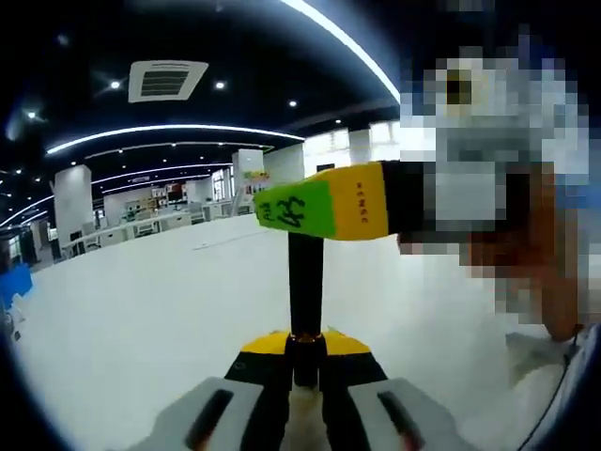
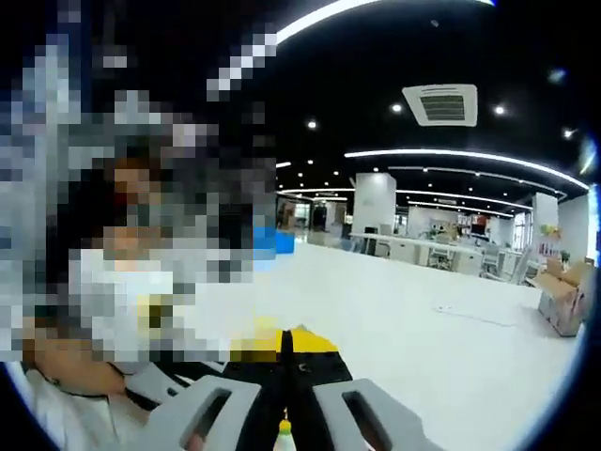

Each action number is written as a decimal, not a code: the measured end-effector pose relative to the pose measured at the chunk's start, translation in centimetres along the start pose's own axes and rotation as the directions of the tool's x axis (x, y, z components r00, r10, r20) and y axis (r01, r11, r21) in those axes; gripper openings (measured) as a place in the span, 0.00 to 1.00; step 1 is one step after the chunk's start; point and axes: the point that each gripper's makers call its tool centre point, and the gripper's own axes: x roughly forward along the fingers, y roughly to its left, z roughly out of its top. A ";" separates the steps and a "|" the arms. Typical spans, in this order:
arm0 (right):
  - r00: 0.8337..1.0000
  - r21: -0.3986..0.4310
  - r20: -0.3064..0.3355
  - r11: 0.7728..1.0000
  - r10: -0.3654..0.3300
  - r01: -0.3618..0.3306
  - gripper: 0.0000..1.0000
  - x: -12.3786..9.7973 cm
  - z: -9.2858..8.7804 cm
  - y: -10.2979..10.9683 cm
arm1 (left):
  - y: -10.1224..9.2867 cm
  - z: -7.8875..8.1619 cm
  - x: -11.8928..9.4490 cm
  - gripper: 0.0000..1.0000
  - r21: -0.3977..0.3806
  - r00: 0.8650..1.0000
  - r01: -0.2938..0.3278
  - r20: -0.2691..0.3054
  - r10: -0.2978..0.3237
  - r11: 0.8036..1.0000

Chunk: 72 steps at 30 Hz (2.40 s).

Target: Unscrew the lipstick cap, remove the lipstick, and put the cap back on the lipstick

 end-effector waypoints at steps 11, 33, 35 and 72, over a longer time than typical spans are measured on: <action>1.000 -0.026 -0.008 1.000 0.002 -0.002 0.00 0.3 0.1 0.3 | 0.0 -0.1 -0.1 0.12 -0.022 1.000 0.001 0.000 -0.001 1.000; 0.983 0.016 0.132 0.992 0.126 -0.129 0.15 -4.4 5.5 -1.2 | -1.6 -0.4 -1.3 0.12 -0.087 0.962 0.270 -0.003 -0.271 0.959; 0.982 -0.008 0.073 0.985 0.172 -0.171 0.17 -4.3 4.5 -0.7 | -2.5 -0.6 -1.7 0.12 -0.037 0.937 0.347 -0.024 -0.348 0.937; 0.846 0.145 -0.174 0.863 0.504 -0.484 0.10 -1.5 -1.3 3.7 | -3.4 1.3 -3.0 0.17 0.027 0.827 0.560 0.042 -0.561 0.828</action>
